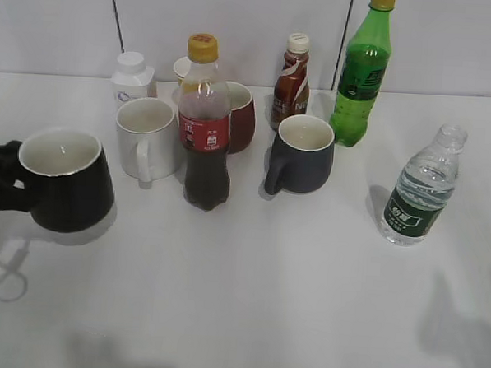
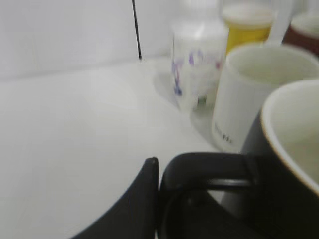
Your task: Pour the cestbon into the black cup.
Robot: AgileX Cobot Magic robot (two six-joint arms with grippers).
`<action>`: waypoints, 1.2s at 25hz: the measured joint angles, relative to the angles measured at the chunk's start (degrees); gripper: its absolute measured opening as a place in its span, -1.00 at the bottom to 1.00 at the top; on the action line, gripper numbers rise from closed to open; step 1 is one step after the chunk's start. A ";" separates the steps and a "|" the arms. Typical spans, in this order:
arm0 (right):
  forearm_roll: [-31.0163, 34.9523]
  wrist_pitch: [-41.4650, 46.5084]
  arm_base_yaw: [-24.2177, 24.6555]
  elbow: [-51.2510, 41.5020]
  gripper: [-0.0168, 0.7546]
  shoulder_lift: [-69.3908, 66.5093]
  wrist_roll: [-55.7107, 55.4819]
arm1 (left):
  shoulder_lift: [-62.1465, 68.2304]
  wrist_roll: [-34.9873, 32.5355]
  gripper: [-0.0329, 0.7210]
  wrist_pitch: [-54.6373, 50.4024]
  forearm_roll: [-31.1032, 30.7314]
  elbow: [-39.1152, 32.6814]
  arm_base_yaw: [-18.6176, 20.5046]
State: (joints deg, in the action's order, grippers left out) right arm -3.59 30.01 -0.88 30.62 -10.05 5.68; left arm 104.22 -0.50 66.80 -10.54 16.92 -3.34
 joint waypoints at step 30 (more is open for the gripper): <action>-19.52 -79.40 0.00 -27.93 0.52 -67.19 -23.13 | -12.81 -0.19 -0.78 -0.05 -0.52 -5.95 0.00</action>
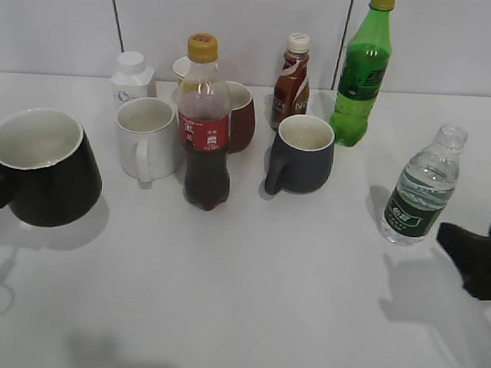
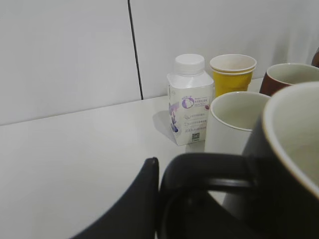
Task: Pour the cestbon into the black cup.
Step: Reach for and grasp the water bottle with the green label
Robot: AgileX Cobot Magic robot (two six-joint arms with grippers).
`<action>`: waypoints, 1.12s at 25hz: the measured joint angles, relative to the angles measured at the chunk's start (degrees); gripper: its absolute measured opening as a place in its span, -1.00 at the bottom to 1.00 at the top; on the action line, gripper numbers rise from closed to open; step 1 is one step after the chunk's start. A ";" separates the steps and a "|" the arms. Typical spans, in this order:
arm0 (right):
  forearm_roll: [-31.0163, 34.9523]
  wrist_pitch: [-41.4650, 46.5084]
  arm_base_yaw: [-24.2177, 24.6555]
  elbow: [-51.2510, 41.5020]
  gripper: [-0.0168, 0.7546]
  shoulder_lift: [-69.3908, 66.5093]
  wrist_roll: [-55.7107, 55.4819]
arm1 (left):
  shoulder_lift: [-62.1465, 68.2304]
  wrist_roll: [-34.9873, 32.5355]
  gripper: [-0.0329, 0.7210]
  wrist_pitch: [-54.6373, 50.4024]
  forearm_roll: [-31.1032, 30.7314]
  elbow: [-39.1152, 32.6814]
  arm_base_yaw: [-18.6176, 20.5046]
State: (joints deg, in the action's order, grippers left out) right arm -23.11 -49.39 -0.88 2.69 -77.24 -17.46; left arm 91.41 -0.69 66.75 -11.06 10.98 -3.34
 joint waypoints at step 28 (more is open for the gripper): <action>1.35 -19.84 0.00 18.20 0.67 -38.16 11.81 | 0.00 0.00 -0.78 0.00 -0.53 0.00 0.00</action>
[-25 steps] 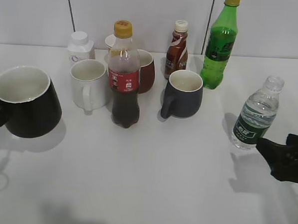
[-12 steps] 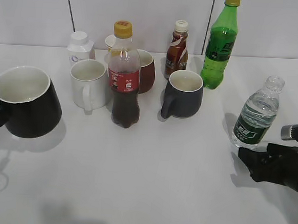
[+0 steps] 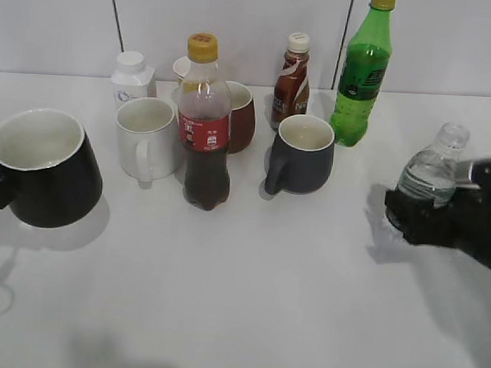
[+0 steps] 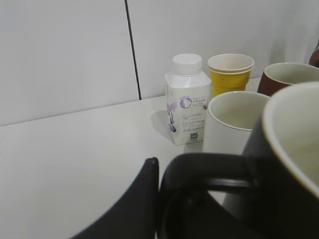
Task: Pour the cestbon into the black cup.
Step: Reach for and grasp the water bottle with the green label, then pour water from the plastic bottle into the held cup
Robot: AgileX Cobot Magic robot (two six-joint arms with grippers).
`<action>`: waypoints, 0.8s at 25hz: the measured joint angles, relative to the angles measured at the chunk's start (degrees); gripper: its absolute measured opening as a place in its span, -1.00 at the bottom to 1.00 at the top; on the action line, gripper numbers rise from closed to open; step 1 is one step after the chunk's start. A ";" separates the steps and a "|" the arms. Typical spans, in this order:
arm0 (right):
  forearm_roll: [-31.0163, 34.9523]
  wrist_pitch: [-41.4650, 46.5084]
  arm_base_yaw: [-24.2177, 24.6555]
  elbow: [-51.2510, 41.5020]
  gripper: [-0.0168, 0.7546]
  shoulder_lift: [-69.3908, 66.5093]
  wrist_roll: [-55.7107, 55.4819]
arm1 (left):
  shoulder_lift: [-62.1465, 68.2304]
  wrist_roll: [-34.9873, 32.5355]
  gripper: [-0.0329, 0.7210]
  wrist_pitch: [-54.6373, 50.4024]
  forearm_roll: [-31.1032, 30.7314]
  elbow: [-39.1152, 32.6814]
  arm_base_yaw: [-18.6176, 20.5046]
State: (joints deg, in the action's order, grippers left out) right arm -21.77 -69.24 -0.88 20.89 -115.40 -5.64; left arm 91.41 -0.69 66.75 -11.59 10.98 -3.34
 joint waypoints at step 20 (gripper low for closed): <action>-4.98 18.42 -3.92 1.54 0.34 20.37 0.12 | -6.00 0.00 -0.78 -9.91 -3.73 3.72 -9.40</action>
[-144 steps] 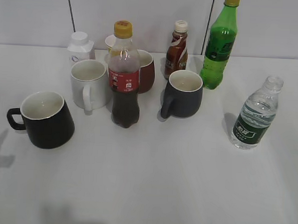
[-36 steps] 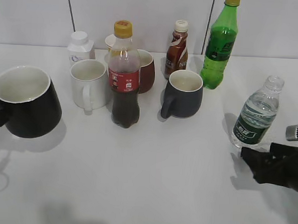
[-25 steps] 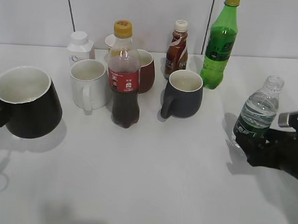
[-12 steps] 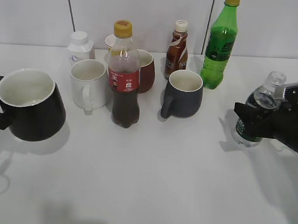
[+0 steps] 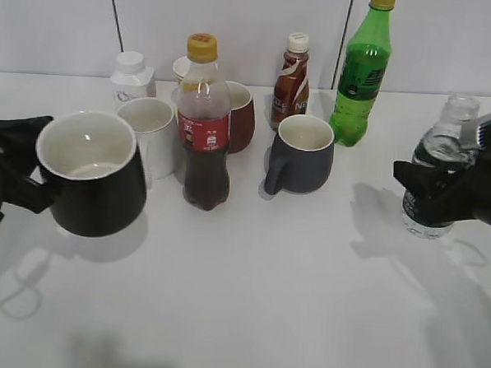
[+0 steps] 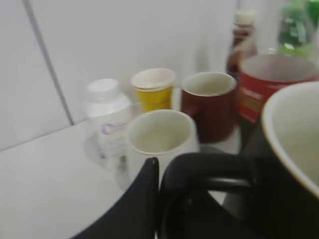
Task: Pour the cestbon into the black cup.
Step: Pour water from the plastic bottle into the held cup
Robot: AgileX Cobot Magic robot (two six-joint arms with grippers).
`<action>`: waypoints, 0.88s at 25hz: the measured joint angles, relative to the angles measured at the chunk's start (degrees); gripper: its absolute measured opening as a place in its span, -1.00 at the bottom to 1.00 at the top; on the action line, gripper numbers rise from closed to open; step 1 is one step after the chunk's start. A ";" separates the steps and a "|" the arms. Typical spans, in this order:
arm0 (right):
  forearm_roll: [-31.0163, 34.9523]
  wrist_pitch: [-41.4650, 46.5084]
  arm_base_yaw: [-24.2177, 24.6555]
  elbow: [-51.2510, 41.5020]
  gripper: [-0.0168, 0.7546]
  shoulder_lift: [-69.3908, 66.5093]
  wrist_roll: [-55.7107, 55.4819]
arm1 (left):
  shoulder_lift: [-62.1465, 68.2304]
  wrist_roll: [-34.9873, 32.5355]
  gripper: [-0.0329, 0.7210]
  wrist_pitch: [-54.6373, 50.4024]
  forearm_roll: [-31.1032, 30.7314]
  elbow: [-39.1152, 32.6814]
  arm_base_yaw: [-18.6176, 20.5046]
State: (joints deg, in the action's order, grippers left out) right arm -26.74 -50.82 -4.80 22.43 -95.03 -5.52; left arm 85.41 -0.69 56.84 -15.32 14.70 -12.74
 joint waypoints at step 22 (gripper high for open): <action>3.13 48.51 -23.31 22.45 0.34 12.89 27.03 | -3.98 0.00 -0.78 -42.69 6.05 22.01 -20.91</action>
State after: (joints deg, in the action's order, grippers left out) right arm -23.61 -2.31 -28.10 44.88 -82.14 21.51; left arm 81.43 -0.69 14.15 -9.27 36.71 -33.64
